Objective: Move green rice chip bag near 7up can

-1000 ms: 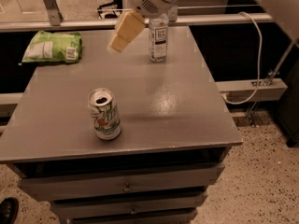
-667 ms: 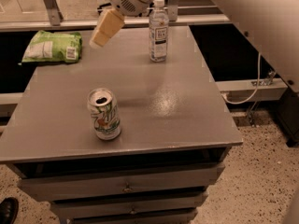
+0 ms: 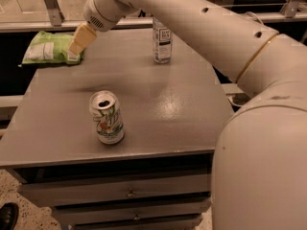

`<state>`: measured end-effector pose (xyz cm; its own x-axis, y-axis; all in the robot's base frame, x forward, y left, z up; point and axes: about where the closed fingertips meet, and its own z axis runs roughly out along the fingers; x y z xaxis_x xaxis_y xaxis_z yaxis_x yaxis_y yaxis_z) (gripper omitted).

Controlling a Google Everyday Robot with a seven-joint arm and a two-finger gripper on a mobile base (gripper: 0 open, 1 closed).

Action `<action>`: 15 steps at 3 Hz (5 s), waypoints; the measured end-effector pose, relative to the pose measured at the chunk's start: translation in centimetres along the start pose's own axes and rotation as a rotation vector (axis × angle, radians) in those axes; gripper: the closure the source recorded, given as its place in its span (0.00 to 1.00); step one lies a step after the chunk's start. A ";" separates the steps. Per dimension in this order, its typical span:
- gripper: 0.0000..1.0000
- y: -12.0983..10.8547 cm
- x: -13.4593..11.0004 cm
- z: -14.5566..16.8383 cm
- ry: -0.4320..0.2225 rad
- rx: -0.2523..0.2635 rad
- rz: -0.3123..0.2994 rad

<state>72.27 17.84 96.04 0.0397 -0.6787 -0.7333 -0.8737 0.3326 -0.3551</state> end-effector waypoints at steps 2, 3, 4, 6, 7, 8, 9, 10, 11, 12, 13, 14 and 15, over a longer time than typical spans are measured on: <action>0.00 1.4 1.5 9.7 0.054 -0.028 0.180; 0.00 1.8 1.0 12.4 0.058 -0.044 0.192; 0.16 1.6 1.4 14.2 0.059 -0.044 0.199; 0.70 0.6 2.0 13.9 0.039 0.008 0.175; 0.93 -0.4 1.5 10.4 0.006 0.051 0.130; 1.00 -1.3 0.5 2.9 -0.065 0.102 0.075; 1.00 -1.7 1.3 -4.8 -0.127 0.129 0.076; 1.00 -1.7 6.2 -14.4 -0.096 0.207 0.129; 1.00 -1.5 11.2 -20.7 -0.036 0.289 0.203; 1.00 -0.9 16.2 -26.1 0.042 0.377 0.277; 1.00 0.6 20.4 -29.5 0.133 0.450 0.349; 1.00 2.1 24.0 -30.8 0.205 0.481 0.400; 1.00 4.2 27.3 -31.4 0.235 0.458 0.434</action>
Offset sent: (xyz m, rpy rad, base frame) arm 0.0457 0.0716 -0.0888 0.0714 0.2060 -0.1340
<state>54.48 -19.83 92.68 -0.4200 -0.5282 -0.7379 -0.4906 0.8162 -0.3050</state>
